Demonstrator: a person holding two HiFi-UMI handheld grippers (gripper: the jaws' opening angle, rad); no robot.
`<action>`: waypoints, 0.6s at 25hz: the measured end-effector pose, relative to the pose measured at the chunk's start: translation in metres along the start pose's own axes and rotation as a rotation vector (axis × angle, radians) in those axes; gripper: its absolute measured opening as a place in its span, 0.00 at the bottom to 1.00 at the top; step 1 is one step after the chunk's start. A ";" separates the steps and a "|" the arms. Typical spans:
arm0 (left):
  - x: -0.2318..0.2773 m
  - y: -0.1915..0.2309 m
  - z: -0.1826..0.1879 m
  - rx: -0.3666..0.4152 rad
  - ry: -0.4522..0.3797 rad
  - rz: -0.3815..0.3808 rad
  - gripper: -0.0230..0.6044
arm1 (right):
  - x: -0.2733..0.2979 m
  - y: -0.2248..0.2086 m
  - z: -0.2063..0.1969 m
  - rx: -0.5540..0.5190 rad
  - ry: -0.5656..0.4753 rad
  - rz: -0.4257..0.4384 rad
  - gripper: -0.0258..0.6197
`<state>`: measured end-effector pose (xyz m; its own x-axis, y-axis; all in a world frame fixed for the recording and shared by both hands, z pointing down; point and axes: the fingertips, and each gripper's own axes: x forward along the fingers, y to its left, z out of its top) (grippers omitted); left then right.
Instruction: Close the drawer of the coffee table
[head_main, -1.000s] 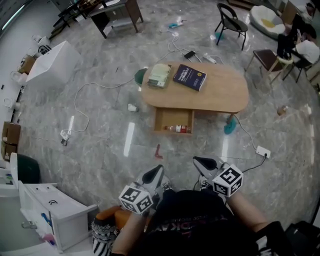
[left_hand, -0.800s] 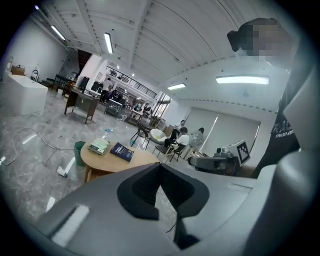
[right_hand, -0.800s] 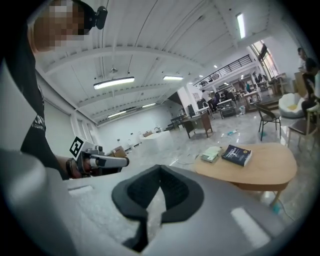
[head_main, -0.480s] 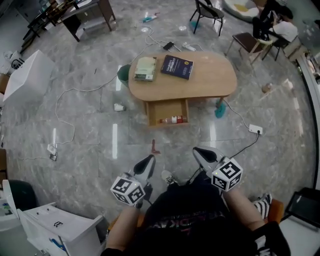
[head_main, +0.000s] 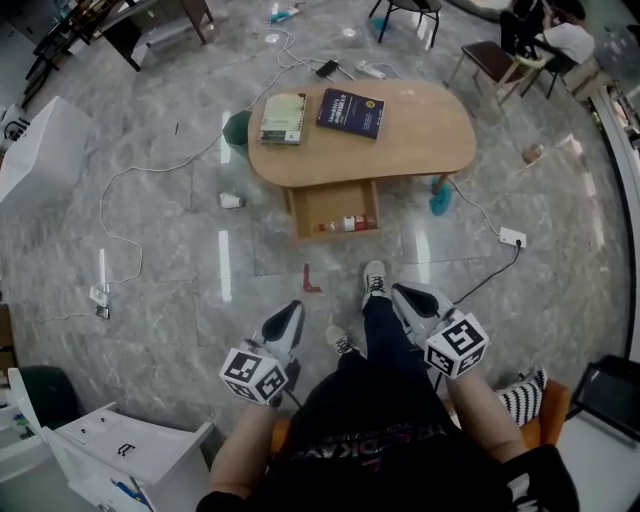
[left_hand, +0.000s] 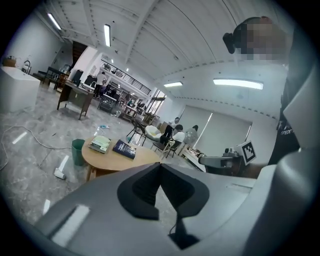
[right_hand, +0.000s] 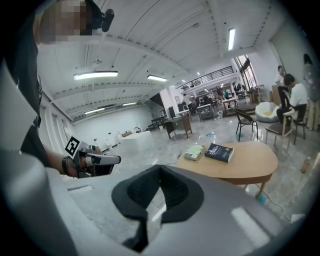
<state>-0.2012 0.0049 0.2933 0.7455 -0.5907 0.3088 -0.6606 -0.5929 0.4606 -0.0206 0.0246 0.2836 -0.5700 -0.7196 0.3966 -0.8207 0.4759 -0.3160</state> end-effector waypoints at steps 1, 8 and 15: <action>0.005 0.004 0.000 0.016 0.001 0.002 0.04 | 0.006 -0.005 -0.001 -0.007 0.002 0.003 0.04; 0.053 0.046 -0.018 0.064 0.033 0.057 0.04 | 0.066 -0.061 -0.031 0.022 0.041 0.060 0.04; 0.105 0.118 -0.071 0.071 0.027 0.094 0.04 | 0.129 -0.104 -0.071 -0.071 0.103 0.125 0.04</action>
<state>-0.1946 -0.0886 0.4392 0.6813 -0.6314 0.3704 -0.7318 -0.5735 0.3683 -0.0113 -0.0816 0.4285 -0.6660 -0.5984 0.4455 -0.7416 0.5957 -0.3085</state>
